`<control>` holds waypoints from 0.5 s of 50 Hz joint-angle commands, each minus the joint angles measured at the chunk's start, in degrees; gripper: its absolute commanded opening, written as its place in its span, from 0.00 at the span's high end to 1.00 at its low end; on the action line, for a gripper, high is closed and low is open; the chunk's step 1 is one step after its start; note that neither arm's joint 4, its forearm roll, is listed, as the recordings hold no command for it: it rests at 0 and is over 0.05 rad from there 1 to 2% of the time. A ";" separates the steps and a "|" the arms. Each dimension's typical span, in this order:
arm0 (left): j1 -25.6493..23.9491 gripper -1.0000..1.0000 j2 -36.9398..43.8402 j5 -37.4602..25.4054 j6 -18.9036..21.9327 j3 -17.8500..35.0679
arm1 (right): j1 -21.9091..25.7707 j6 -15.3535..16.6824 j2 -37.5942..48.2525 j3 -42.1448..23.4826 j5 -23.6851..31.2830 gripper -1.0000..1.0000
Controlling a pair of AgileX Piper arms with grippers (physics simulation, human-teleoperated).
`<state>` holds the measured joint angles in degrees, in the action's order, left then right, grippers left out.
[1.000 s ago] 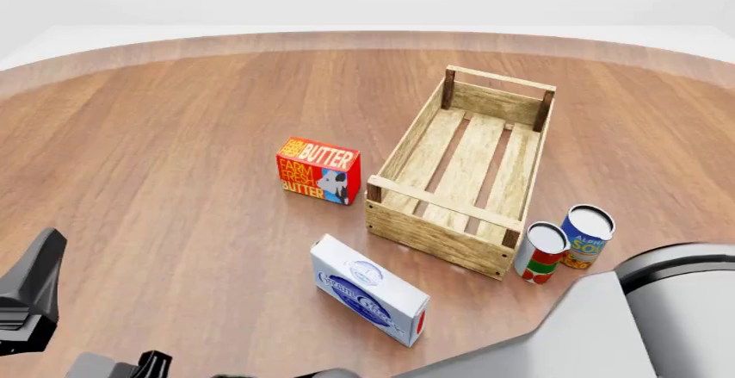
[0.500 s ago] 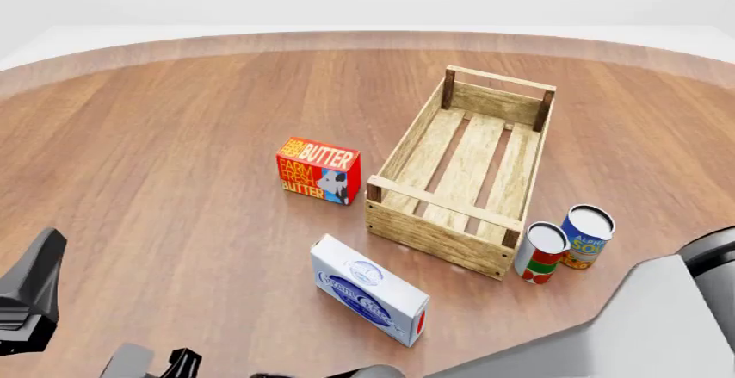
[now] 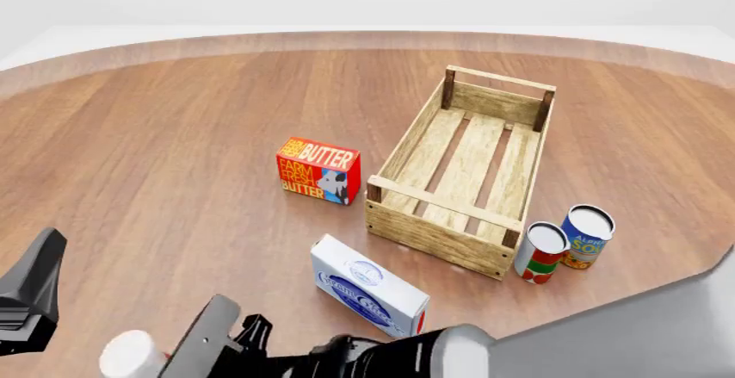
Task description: Pick up the ketchup, and put it in the wooden tray.
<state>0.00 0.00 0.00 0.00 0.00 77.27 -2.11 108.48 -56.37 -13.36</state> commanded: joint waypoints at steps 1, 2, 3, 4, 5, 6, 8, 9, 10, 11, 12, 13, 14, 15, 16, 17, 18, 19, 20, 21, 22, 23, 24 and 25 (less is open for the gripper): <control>0.00 0.00 0.00 0.00 0.00 0.00 | -5.49 -3.59 -7.74 5.92 0.49 1.00; 0.00 0.00 0.00 0.00 0.00 0.00 | -5.49 -3.59 -7.75 5.93 0.49 1.00; 0.00 0.00 0.00 0.00 0.00 0.00 | -6.32 -3.76 -8.57 6.02 1.54 1.00; 0.00 0.00 0.00 0.00 0.00 0.00 | -6.82 -3.78 -9.38 6.12 2.13 1.00; 0.00 0.00 0.00 0.00 0.00 0.00 | -7.06 -4.06 -10.57 6.10 3.20 1.00; 0.00 0.00 0.00 0.00 0.00 0.00 | -7.71 -4.14 -11.15 5.81 4.11 1.00; 0.00 0.00 0.00 0.00 0.00 0.00 | -9.42 -2.23 -11.89 4.07 7.27 1.00; 0.00 0.00 0.00 0.00 0.00 0.00 | -9.37 -2.13 -12.62 3.66 8.06 1.00; 0.00 0.00 0.00 0.00 0.00 0.00 | -9.16 -2.64 -13.41 3.29 8.79 1.00; 0.00 0.00 0.00 0.00 0.00 0.00 | -9.49 -2.55 -14.38 2.67 9.76 1.00; 0.00 0.00 0.00 0.00 0.00 0.00 | -10.02 -1.87 -14.51 2.06 10.61 1.00; 0.00 0.00 0.00 0.00 0.00 0.00 | -10.48 -1.53 -14.75 1.56 11.30 1.00; 0.00 0.00 0.00 0.00 0.00 0.00 | -10.48 -1.53 -14.75 1.55 11.31 1.00; 0.00 0.00 0.00 0.00 0.00 0.00 | -10.78 -1.62 -15.26 0.96 12.13 1.00; 0.00 0.00 0.00 0.00 0.00 0.00 | -11.60 -1.60 -15.63 0.47 12.69 1.00; 0.00 0.00 0.00 0.00 0.00 0.00 | -12.36 -1.06 -15.88 -0.43 13.74 1.00; 0.00 0.00 0.00 0.00 0.00 0.00 | -12.31 -1.09 -16.22 -1.02 14.45 1.00; 0.00 0.00 0.00 0.00 0.00 0.00 | -12.55 -1.06 -16.48 -1.63 15.08 1.00; 0.00 0.00 0.00 0.00 0.00 0.00 | -12.86 -1.11 -16.85 -2.66 16.02 1.00; 0.00 0.00 0.00 0.00 0.00 0.00 | -12.79 -1.49 -17.37 -3.22 16.47 1.00; 0.00 0.00 0.00 0.00 0.00 0.00 | -13.21 -1.38 -17.28 -4.16 17.32 1.00; 0.00 0.00 0.00 0.00 0.00 0.00 | -14.12 -0.66 -17.04 -5.52 18.46 1.00; 0.00 0.00 0.00 0.00 0.00 0.00 | -14.12 -0.66 -17.04 -5.52 18.46 1.00; 0.00 0.00 0.00 0.00 0.00 0.00 | -14.58 -0.81 -16.94 -6.96 19.47 1.00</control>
<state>0.00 0.00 0.00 0.00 0.00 66.19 -2.71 94.31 -57.47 -0.35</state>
